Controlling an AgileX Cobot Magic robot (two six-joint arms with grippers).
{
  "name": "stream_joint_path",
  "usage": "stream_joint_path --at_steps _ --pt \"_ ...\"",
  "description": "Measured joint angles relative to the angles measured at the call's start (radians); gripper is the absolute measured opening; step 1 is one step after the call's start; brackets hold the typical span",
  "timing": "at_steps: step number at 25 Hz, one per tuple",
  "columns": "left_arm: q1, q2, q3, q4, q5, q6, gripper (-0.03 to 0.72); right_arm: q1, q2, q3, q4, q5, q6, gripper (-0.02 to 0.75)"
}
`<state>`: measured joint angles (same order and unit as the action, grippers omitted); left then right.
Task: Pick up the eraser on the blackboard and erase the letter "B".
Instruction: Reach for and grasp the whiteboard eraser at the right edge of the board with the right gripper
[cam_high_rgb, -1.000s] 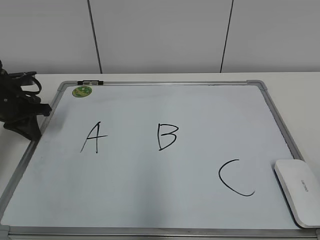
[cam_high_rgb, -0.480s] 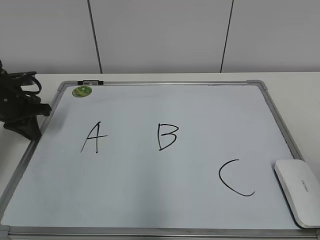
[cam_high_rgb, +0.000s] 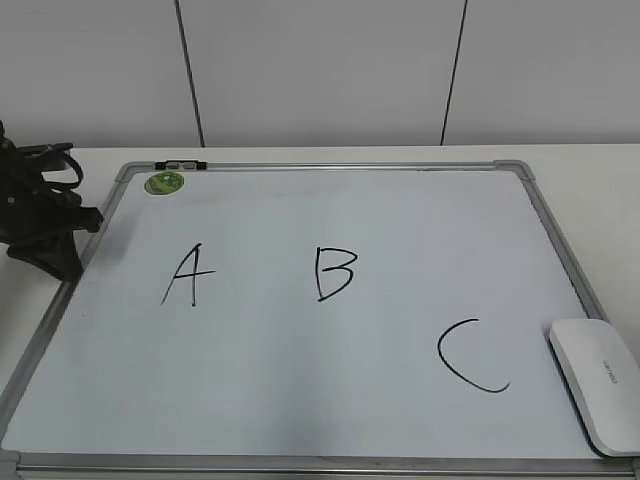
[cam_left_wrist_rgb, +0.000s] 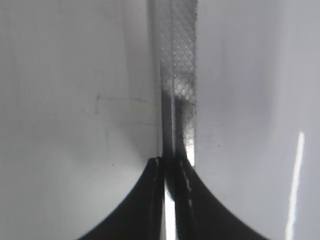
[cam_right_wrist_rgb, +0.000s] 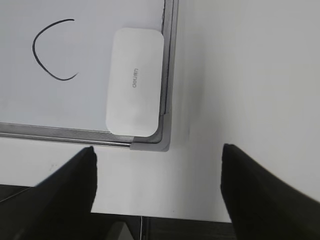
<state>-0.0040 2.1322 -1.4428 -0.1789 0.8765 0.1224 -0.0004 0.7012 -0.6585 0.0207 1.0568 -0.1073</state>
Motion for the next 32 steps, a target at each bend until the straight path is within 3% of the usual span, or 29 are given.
stream_joint_path --at_steps 18,32 --pt "0.002 0.000 0.000 -0.004 0.000 0.000 0.011 0.000 0.312 -0.082 0.107 0.033 -0.059 0.591" --pt "0.002 0.000 0.000 -0.004 0.001 0.000 0.011 0.000 0.543 -0.090 0.150 -0.133 -0.084 0.591"
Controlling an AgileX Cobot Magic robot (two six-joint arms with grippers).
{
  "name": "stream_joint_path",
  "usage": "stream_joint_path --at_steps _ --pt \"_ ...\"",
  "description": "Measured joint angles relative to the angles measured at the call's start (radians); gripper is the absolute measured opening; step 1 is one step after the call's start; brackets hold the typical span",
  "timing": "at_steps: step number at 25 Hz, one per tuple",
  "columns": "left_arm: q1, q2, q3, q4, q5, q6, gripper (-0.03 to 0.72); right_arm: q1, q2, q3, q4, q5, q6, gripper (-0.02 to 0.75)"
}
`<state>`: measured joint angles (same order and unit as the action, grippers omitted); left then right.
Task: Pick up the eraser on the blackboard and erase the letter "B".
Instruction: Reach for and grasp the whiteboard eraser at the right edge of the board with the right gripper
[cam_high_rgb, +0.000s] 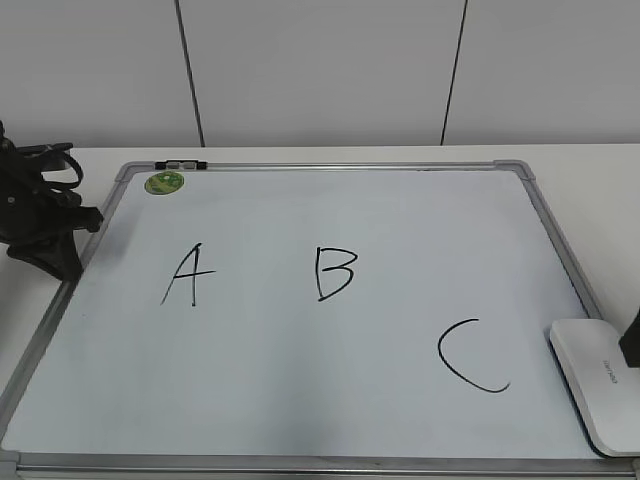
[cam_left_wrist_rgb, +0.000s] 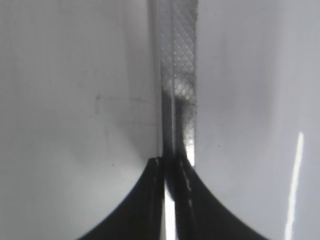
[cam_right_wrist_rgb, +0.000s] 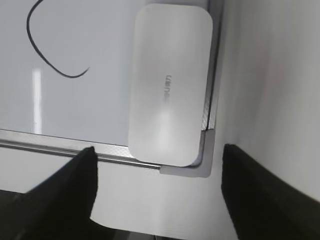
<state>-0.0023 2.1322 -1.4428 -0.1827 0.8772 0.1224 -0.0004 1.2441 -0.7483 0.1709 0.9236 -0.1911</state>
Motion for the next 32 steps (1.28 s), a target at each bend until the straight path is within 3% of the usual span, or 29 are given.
stream_joint_path --at_steps 10,18,32 --pt "0.000 0.000 0.000 0.000 0.000 0.000 0.011 0.000 0.111 -0.001 0.008 -0.092 -0.004 0.591" --pt "0.000 0.000 0.000 0.000 0.000 0.000 0.011 0.104 0.170 -0.002 -0.091 -0.166 0.125 0.591" --pt "0.000 0.000 0.000 0.000 0.000 0.000 0.011 0.106 0.260 -0.002 -0.109 -0.180 0.204 0.652"
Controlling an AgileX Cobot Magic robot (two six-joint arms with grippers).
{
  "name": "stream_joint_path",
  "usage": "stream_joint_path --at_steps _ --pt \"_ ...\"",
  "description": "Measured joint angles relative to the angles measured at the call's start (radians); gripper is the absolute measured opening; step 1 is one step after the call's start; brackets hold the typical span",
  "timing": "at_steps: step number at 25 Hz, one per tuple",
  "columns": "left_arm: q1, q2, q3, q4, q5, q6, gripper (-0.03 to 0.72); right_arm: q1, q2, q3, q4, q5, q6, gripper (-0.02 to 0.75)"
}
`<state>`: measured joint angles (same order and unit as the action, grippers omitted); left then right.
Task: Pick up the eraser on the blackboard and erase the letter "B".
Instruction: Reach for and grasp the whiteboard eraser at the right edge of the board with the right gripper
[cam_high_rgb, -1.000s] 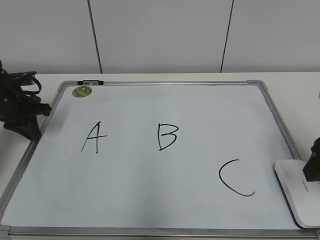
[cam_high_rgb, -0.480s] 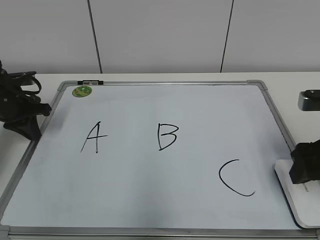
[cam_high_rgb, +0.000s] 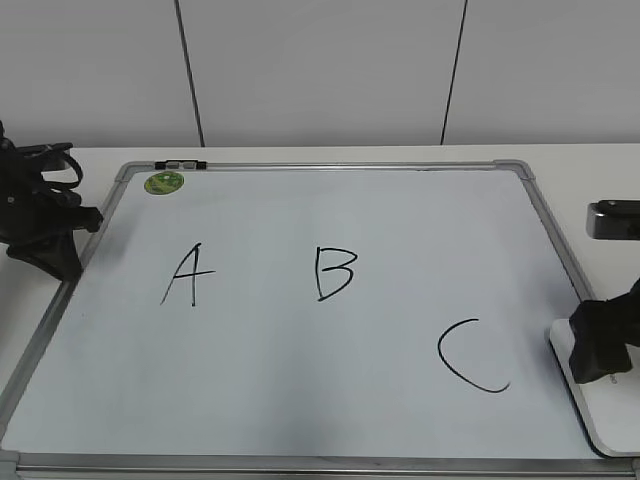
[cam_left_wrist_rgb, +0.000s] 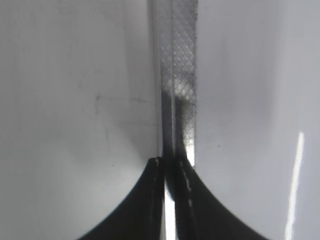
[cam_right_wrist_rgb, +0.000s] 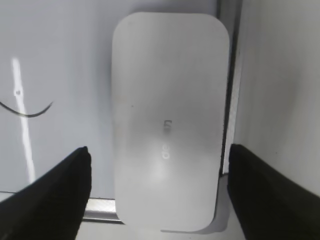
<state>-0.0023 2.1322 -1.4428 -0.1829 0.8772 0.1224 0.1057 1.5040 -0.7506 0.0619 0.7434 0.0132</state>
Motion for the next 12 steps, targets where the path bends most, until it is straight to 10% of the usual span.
stream_joint_path --at_steps 12 --pt "0.000 0.000 0.000 0.000 0.000 0.000 0.011 0.000 0.091 -0.001 0.000 -0.067 0.030 0.655"
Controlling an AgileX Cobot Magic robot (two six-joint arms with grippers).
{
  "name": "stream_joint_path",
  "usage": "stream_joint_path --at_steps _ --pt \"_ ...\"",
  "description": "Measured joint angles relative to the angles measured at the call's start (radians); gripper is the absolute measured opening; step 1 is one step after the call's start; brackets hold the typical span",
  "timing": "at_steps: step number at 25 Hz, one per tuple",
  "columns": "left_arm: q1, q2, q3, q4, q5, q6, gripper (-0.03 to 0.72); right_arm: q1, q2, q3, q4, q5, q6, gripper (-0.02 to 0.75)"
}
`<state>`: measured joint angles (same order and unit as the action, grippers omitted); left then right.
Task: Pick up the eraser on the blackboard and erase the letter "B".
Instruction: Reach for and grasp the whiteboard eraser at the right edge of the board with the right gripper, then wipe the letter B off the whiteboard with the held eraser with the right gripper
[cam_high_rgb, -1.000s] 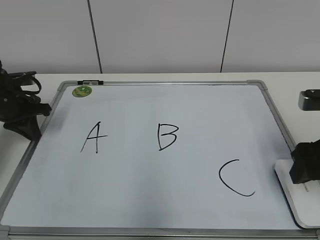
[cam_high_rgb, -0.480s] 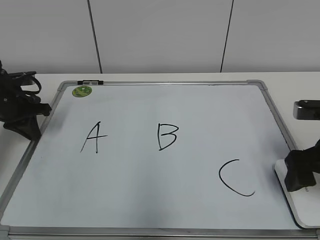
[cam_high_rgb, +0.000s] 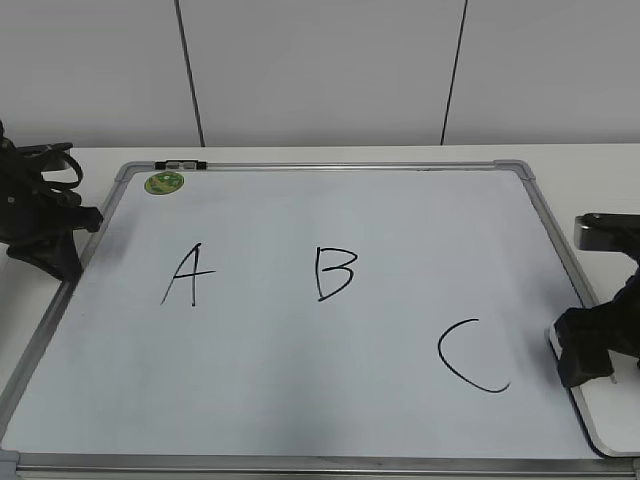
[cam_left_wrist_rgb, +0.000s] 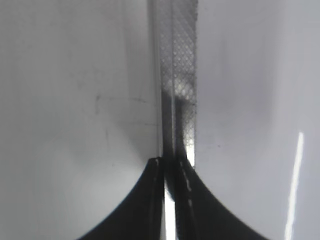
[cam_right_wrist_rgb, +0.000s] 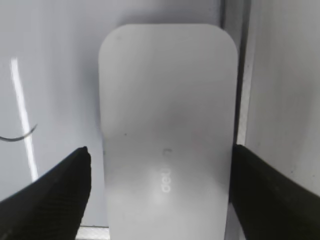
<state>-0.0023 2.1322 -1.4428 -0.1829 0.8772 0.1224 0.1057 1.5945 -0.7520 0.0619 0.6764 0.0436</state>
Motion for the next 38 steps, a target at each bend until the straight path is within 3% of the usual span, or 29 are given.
stream_joint_path --at_steps 7,13,30,38 --pt "0.000 0.000 0.000 0.000 0.000 0.000 0.011 0.000 0.043 0.000 0.000 -0.006 0.007 0.643" --pt "0.000 0.000 0.000 0.000 0.000 0.000 0.011 0.000 0.044 -0.001 -0.006 -0.006 0.009 0.561" --pt "0.000 0.000 0.000 0.000 0.000 0.000 0.011 0.002 -0.069 -0.002 -0.001 0.002 0.011 0.556" --pt "0.000 0.000 0.000 0.000 0.000 0.000 0.011 0.077 -0.125 -0.175 -0.002 0.158 0.011 0.556"
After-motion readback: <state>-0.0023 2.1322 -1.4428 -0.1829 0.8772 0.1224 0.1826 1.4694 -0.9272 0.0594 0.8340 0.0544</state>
